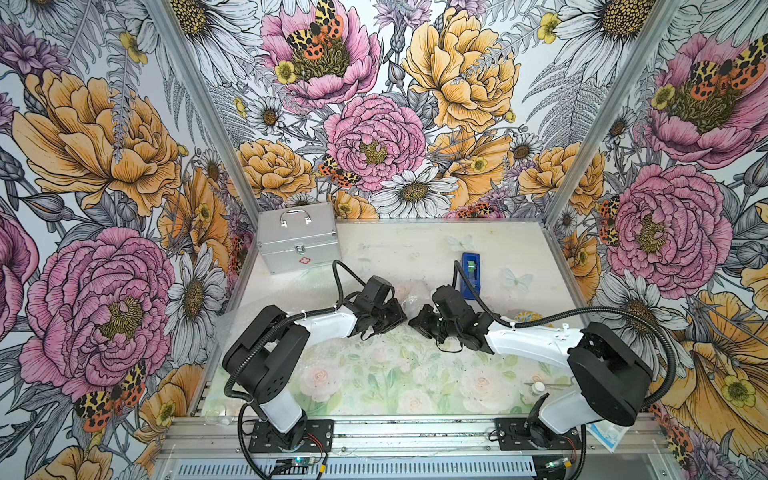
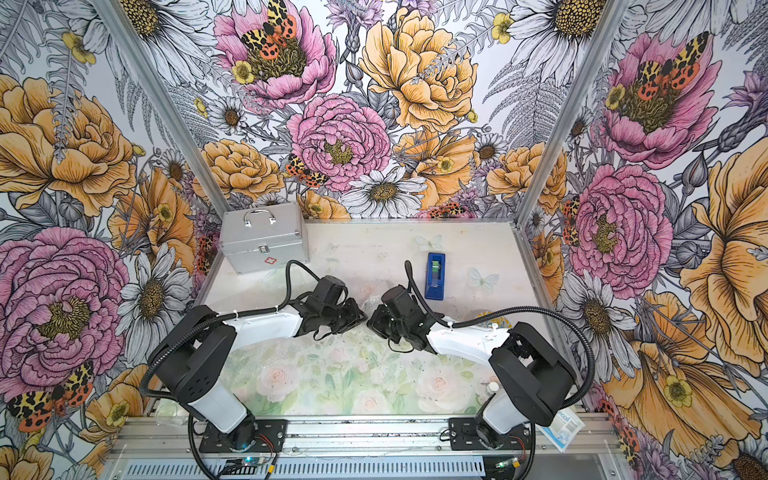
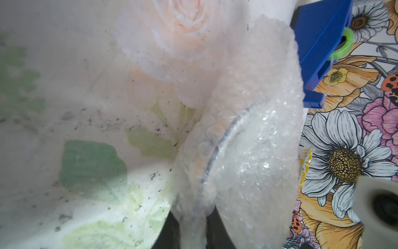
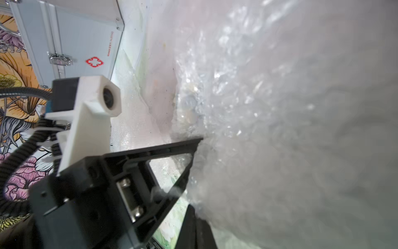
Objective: Wrap bowls in bubble wrap
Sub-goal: Stick the tape on the bubble wrap.
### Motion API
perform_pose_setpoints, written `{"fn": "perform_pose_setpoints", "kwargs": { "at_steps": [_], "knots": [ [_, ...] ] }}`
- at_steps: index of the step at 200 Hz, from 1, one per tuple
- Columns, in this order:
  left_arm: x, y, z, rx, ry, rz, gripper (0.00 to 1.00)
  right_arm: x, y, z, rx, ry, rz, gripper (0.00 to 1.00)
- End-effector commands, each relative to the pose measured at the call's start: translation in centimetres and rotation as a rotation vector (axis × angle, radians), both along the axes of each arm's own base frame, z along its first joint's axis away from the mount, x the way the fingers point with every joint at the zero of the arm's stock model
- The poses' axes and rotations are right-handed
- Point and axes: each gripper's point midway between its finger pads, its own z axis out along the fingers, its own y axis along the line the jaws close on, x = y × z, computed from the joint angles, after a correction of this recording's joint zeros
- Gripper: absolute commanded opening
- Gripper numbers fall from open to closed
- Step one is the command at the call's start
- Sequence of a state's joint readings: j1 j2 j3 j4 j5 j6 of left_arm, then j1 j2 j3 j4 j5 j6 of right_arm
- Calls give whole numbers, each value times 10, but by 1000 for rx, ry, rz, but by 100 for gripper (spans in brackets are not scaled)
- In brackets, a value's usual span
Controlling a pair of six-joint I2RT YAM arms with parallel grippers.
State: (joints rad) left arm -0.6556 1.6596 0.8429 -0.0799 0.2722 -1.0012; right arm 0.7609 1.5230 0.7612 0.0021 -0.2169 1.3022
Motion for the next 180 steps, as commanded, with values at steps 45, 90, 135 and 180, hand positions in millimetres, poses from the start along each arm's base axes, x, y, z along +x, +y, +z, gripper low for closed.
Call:
{"fn": "perform_pose_setpoints", "kwargs": {
  "at_steps": [45,90,135,180],
  "knots": [
    [7,-11,24,-61,-80,9,18,2,-12,-23,-4,55,-55,0],
    [6,-13,22,-60,-68,-9,26,10,-20,-16,24,50,-76,0],
    [5,-5,26,-41,-77,-13,48,10,-15,-23,59,82,-72,0],
    [-1,8,36,-28,-103,-31,72,11,-10,-24,77,96,-65,0]
  ]
}}
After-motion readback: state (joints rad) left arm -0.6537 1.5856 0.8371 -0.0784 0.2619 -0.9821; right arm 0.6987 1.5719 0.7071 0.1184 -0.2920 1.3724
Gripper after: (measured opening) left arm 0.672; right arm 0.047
